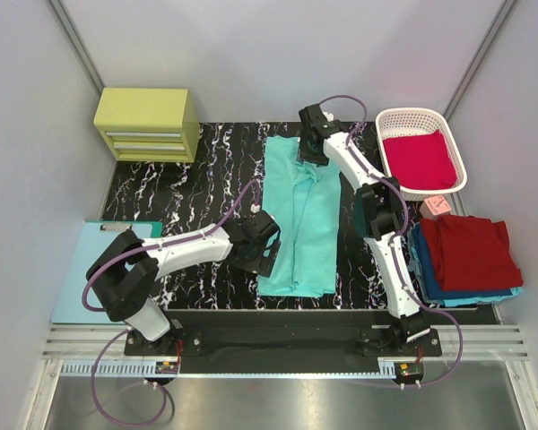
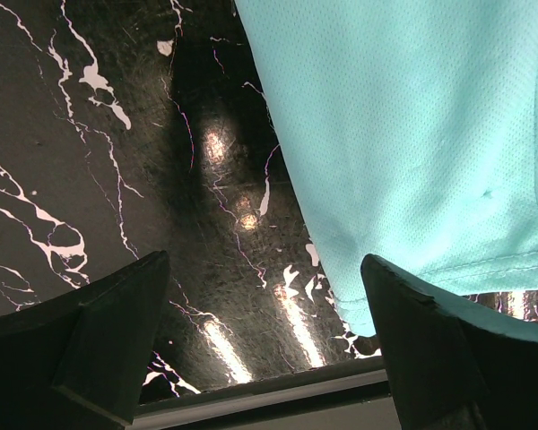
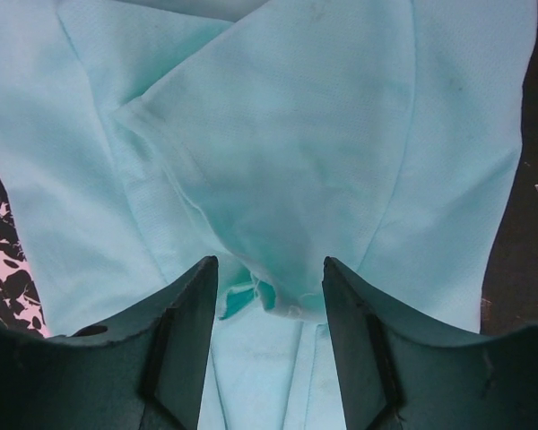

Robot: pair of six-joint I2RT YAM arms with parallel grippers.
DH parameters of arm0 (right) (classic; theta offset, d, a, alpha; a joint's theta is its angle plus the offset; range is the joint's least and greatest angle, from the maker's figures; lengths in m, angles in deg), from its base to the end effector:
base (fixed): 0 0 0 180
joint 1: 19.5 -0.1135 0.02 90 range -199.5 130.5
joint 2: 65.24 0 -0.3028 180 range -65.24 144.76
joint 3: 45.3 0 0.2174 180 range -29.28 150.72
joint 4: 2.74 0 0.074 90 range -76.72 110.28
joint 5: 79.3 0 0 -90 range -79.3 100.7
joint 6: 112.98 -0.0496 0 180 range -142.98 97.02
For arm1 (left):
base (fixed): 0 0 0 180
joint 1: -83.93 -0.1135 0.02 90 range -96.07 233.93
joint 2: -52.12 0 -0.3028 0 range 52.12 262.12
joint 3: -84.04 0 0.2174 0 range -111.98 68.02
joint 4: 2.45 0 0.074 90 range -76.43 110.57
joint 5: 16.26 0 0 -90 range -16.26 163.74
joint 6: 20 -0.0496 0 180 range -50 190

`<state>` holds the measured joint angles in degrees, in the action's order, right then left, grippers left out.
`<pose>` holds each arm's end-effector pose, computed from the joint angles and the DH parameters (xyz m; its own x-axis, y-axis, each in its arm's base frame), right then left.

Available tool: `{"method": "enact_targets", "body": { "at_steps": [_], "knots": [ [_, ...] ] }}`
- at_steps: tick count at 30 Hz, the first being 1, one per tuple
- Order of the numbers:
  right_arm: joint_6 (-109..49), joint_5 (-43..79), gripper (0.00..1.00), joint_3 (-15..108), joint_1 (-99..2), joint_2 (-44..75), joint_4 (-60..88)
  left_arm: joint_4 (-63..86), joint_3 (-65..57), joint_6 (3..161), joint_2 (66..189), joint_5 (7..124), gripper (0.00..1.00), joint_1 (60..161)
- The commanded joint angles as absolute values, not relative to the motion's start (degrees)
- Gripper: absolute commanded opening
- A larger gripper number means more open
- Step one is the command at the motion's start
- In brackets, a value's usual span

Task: Fold and stack the t-shirts
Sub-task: Grab the bottom of the folded rectangular tshirt with both arms

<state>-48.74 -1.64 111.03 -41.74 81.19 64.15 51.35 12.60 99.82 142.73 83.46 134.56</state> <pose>0.5160 0.1996 0.2156 -0.8129 0.1263 -0.5685 0.1014 0.9920 0.0754 0.1743 -0.1992 0.2274 -0.8895 0.3114 -0.3344 0.3323 0.9432 -0.0056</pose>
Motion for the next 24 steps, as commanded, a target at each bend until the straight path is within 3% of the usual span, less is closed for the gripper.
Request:
{"method": "enact_targets", "body": {
  "at_steps": [1,5,13,19,21,24],
  "knots": [
    [-48.6,-1.1,0.58,113.5,-43.0,78.9,63.9,50.5,10.8,99.3,142.6,83.8,0.94,134.7],
    [-48.6,-1.4,0.57,112.5,-43.0,79.2,63.8,50.5,11.2,99.5,142.3,83.8,0.94,134.7],
    [-48.5,-1.5,0.42,112.2,-42.9,80.2,63.9,50.6,11.5,99.9,141.9,83.8,0.94,134.7],
    [-48.4,-1.7,0.36,111.7,-42.7,80.4,64.0,50.6,11.7,100.0,141.8,83.8,0.94,134.7],
    [-48.5,-1.7,0.29,111.3,-42.6,80.5,64.1,50.6,11.7,100.1,141.8,83.8,0.94,134.7],
    [-48.5,-1.7,0.12,111.0,-42.6,80.5,64.2,50.6,11.8,100.0,141.8,83.7,0.94,134.7]
  ]
}}
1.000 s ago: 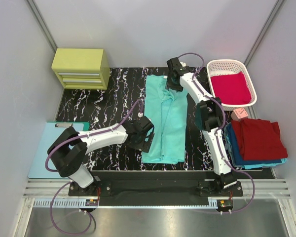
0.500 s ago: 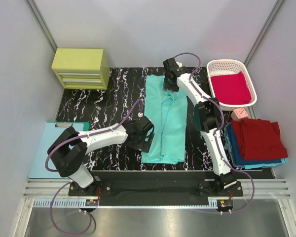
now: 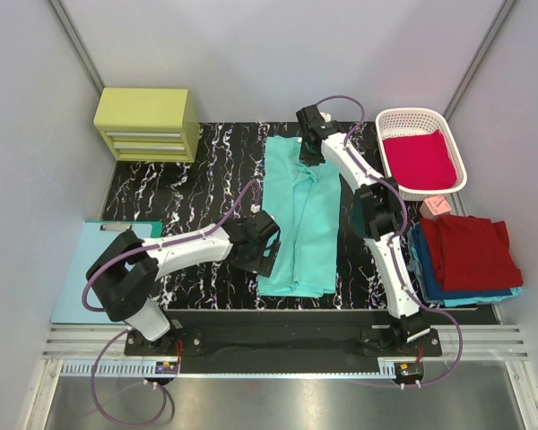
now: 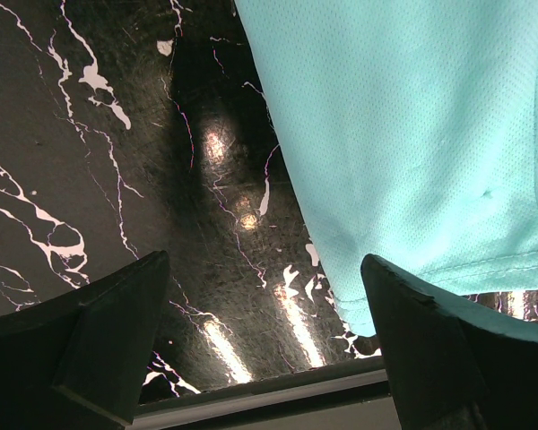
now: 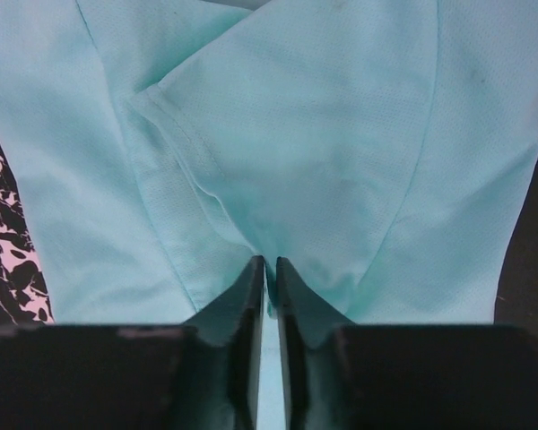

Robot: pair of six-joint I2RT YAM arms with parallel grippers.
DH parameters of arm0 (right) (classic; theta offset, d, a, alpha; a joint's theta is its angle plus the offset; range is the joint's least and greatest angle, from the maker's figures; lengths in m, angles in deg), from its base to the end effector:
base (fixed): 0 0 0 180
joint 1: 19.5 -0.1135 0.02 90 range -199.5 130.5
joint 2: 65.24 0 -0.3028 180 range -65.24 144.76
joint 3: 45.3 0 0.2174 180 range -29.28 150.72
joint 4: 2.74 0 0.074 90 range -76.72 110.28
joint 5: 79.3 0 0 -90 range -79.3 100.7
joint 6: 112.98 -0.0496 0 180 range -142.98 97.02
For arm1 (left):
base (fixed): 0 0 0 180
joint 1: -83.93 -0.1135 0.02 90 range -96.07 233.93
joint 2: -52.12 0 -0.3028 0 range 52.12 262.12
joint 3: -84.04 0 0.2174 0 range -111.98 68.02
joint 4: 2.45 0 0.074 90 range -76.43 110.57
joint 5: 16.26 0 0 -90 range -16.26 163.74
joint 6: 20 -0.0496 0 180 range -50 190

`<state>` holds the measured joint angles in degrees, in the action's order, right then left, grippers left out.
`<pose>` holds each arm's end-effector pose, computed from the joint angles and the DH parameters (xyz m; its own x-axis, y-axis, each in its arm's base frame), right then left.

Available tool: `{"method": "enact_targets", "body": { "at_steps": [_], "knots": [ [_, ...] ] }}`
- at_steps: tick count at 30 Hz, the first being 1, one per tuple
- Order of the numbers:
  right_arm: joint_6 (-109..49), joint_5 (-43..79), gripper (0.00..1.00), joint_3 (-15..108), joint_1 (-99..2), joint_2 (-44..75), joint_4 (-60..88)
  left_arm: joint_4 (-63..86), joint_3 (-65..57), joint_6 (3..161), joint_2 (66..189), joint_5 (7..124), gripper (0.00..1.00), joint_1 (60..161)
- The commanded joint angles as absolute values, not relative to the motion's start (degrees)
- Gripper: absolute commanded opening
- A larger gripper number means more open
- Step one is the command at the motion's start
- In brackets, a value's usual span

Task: Fold and stack the t-shirts
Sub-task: Grab the bottom of the folded rectangular tshirt with both arms

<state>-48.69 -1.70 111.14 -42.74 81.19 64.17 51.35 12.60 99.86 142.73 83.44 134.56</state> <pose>0.5126 0.2085 0.2162 -0.8140 0.1116 -0.5701 0.0838 0.9937 0.0748 0.1743 -0.1992 0.2274 -0.8898 0.3107 -0.3342 0.3317 0.9434 -0.0061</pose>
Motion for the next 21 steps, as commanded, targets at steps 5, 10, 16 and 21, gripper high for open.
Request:
{"method": "enact_targets", "body": {
  "at_steps": [5,10,16,21],
  "knots": [
    [-48.1,-1.3,0.0,111.1,-42.6,80.0,64.3,50.6,11.6,99.9,141.9,83.6,0.94,134.7],
    [-47.6,-0.5,0.0,112.2,-43.0,77.3,63.4,50.5,11.7,99.8,141.9,83.3,0.94,134.7],
    [-47.2,-0.5,0.0,114.5,-43.3,75.4,63.2,50.4,11.7,100.0,142.0,83.1,0.94,134.7],
    [-46.6,0.0,0.0,116.6,-44.4,74.1,62.8,50.3,11.9,100.1,142.2,82.8,0.94,134.7]
  ]
}}
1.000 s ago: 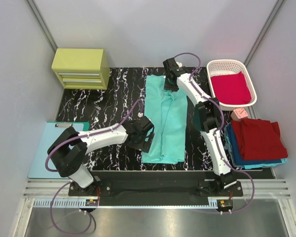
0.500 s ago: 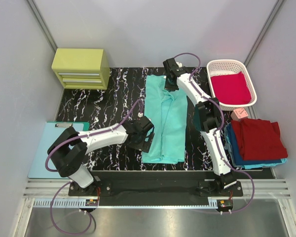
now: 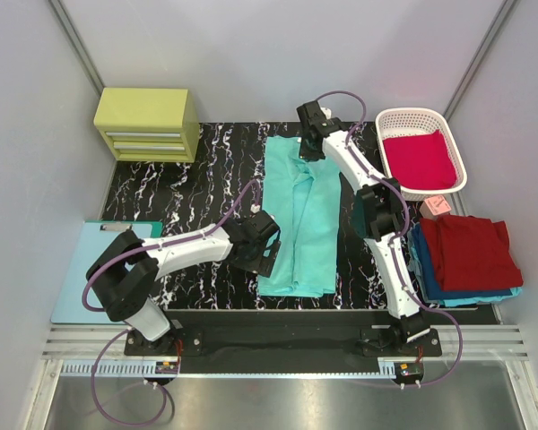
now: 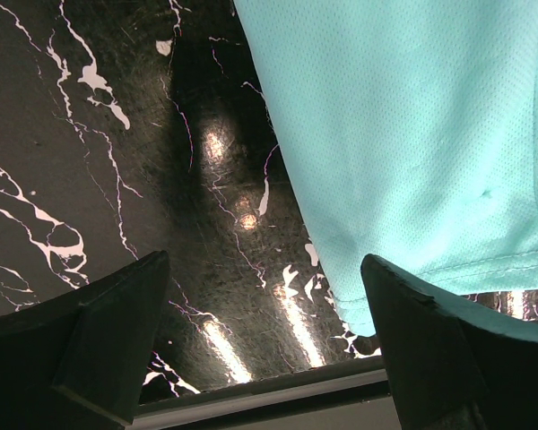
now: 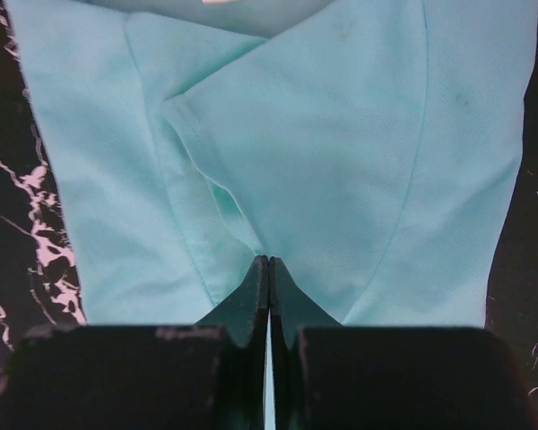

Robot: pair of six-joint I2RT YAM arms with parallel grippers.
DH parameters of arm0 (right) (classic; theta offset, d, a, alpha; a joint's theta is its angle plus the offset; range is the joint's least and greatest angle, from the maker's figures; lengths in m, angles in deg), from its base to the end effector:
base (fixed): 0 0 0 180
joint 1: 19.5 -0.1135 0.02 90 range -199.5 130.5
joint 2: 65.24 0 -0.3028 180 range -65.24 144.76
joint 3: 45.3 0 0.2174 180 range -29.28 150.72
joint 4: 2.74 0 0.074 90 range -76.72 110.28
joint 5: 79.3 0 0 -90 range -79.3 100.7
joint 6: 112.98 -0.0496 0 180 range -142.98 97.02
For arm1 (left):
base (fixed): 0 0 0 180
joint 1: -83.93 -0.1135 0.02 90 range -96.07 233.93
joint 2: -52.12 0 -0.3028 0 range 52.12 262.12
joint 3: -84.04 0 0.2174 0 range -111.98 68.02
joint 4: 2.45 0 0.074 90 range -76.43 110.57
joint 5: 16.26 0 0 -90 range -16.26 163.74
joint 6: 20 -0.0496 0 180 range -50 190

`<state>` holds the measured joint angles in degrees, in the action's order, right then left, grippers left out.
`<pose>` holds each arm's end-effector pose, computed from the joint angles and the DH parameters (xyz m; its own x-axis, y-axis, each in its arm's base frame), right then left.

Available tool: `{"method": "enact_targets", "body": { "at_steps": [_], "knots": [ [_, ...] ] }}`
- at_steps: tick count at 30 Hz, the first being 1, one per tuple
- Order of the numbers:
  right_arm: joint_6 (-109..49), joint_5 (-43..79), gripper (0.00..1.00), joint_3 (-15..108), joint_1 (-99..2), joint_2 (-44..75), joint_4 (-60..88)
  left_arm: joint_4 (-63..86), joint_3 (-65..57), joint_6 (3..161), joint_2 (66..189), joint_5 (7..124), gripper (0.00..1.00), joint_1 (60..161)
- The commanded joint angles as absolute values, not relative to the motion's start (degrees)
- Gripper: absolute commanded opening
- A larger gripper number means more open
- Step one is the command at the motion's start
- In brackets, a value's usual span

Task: Fold and stack the t-shirts
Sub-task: Grab the bottom of the folded rectangular tshirt with both arms

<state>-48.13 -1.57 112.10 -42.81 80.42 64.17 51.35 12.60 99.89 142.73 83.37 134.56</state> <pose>0.5119 0.2091 0.2280 -0.7993 0.1078 -0.5911 0.0713 0.9938 0.0848 0.1742 -0.1993 0.2274 -0.8902 0.3103 -0.3336 0.3316 0.9434 -0.0073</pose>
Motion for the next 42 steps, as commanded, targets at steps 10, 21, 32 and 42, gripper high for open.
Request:
{"method": "enact_targets", "body": {
  "at_steps": [10,21,32,42],
  "knots": [
    [-46.1,4.9,0.0,119.2,-45.8,73.8,60.5,50.4,12.5,100.3,141.7,82.4,0.94,134.7],
    [-47.1,10.5,0.0,121.1,-45.9,79.4,59.2,50.7,14.1,101.3,140.5,82.4,0.94,134.7],
    [-47.3,14.9,0.0,118.6,-46.1,85.0,59.2,50.9,14.4,101.6,140.5,82.5,0.94,134.7],
    [-46.4,16.1,0.28,117.1,-46.1,87.1,59.2,51.0,13.8,101.0,141.5,82.6,0.94,134.7]
  ]
}}
